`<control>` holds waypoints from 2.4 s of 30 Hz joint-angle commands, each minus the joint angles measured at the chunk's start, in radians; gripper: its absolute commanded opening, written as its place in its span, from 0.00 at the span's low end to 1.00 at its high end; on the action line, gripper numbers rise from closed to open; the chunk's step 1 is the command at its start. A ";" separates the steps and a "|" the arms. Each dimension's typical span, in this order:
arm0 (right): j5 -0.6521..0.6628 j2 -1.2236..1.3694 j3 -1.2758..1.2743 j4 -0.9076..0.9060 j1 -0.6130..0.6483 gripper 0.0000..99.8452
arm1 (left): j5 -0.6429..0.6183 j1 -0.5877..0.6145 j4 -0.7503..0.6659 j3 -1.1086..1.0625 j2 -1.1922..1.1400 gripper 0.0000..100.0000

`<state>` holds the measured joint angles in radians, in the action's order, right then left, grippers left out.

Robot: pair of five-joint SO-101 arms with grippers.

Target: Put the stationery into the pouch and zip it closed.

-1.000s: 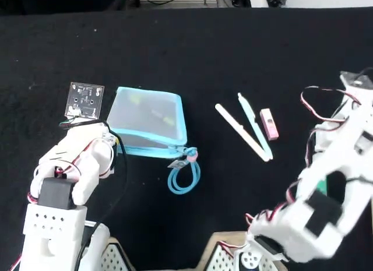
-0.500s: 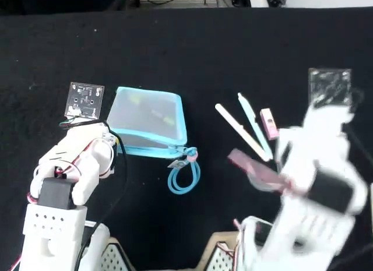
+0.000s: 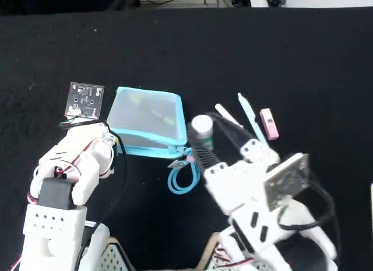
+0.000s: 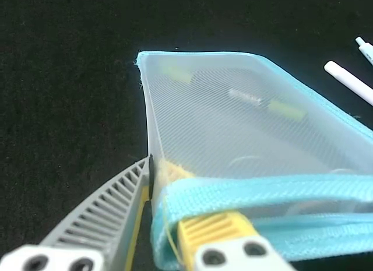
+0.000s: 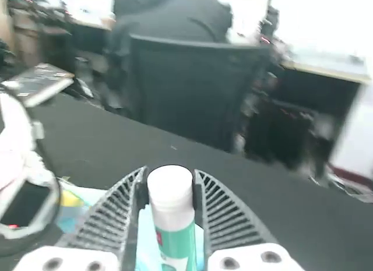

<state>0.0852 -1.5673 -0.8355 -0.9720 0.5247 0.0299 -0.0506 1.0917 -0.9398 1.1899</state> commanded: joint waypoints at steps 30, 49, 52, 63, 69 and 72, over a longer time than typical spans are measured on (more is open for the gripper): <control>-0.002 -0.093 -0.624 0.928 0.198 0.01 | -0.008 -0.001 -0.015 0.012 0.009 0.03; 0.061 -0.355 -0.495 0.476 0.397 0.01 | -0.008 -0.001 -0.015 0.012 0.009 0.03; 0.107 -0.395 -0.590 0.512 0.362 0.01 | -0.008 -0.001 -0.015 0.012 0.009 0.03; 0.089 -0.387 -0.837 0.911 0.124 0.01 | -0.008 -0.001 -0.018 0.012 0.009 0.03; 0.049 -0.390 -0.843 0.813 0.124 0.01 | -0.008 -0.001 -0.020 0.012 0.009 0.03; 0.048 -0.390 -0.822 0.658 0.124 0.01 | -0.006 -0.001 -0.020 0.012 0.009 0.03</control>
<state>0.1404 -1.8006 -1.6732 -0.1772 0.6874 0.0299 -0.0537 1.0917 -0.9413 1.1899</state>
